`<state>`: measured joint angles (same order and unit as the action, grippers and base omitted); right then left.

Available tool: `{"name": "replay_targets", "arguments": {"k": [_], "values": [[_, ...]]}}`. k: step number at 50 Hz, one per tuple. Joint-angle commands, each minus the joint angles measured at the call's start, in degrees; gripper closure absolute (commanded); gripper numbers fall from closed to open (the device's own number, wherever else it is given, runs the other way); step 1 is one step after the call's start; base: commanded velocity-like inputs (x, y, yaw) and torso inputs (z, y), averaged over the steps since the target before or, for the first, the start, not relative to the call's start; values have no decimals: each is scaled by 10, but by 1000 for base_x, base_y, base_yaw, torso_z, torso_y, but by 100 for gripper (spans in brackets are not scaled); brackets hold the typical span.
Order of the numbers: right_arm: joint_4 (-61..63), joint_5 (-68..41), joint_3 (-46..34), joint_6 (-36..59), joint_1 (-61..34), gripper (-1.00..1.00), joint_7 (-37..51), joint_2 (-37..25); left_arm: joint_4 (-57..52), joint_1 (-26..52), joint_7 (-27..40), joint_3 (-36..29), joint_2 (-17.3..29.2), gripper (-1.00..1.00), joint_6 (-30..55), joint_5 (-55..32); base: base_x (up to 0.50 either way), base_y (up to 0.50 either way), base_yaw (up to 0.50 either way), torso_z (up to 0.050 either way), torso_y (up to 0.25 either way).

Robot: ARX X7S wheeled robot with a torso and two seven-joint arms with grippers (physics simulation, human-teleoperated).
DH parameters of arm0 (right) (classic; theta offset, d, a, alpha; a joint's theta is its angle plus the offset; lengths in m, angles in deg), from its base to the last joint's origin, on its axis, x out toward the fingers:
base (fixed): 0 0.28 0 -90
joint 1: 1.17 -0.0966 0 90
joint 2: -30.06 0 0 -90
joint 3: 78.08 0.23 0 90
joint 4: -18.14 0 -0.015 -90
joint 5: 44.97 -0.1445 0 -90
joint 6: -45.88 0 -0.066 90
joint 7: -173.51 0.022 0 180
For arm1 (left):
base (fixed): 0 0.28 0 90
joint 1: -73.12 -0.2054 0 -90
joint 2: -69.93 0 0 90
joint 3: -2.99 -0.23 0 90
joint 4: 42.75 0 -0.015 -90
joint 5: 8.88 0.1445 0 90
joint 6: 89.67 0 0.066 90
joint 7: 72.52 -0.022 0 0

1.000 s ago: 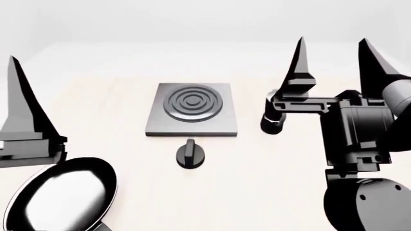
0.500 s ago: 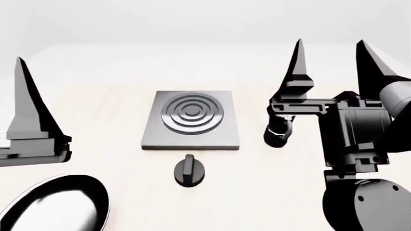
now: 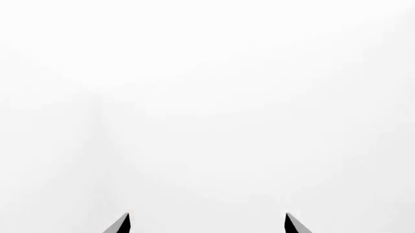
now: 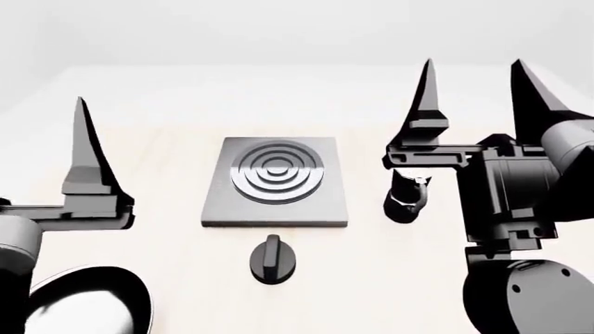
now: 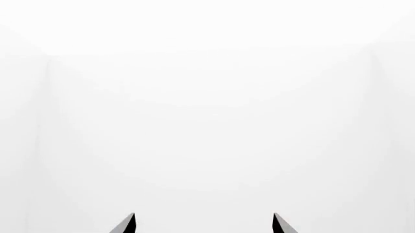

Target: Turn on the stove and put the moka pot on it.

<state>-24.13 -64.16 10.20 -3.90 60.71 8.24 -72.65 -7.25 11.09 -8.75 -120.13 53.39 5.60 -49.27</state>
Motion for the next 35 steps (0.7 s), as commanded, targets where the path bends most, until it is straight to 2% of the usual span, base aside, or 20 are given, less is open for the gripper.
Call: {"name": "replay_targets", "arguments": {"k": [1,7,9,11,13,17,19,35], "values": [[1,-3,-4,5,-8,-100,6,-3,79,7,-88,-34,-69,-100,-5,-38,0,0,0,0,0],[-4,0,-7,-13,4,-100,5,-4,116,20,-125,-52,-101,-100,14,-67,0,0,0,0,0],[9,-12,-3,16,-16,-100,11,-4,133,34,-144,-63,-123,-100,33,-82,0,0,0,0,0],[5,-8,-6,5,-9,-100,10,-4,142,37,-162,-63,-135,-100,21,-88,0,0,0,0,0],[7,-12,-6,13,-16,-100,13,-3,145,53,-161,-68,-143,-100,45,-100,0,0,0,0,0],[6,-10,-10,2,-7,-100,12,-3,173,54,-190,-67,-167,-100,27,-133,0,0,0,0,0],[2,-7,-12,-8,-1,-100,11,-3,175,67,-182,-77,-172,-100,56,-135,0,0,0,0,0],[8,-20,-17,11,-16,-100,20,-5,258,62,-246,-112,-242,-100,67,-185,0,0,0,0,0]]}}
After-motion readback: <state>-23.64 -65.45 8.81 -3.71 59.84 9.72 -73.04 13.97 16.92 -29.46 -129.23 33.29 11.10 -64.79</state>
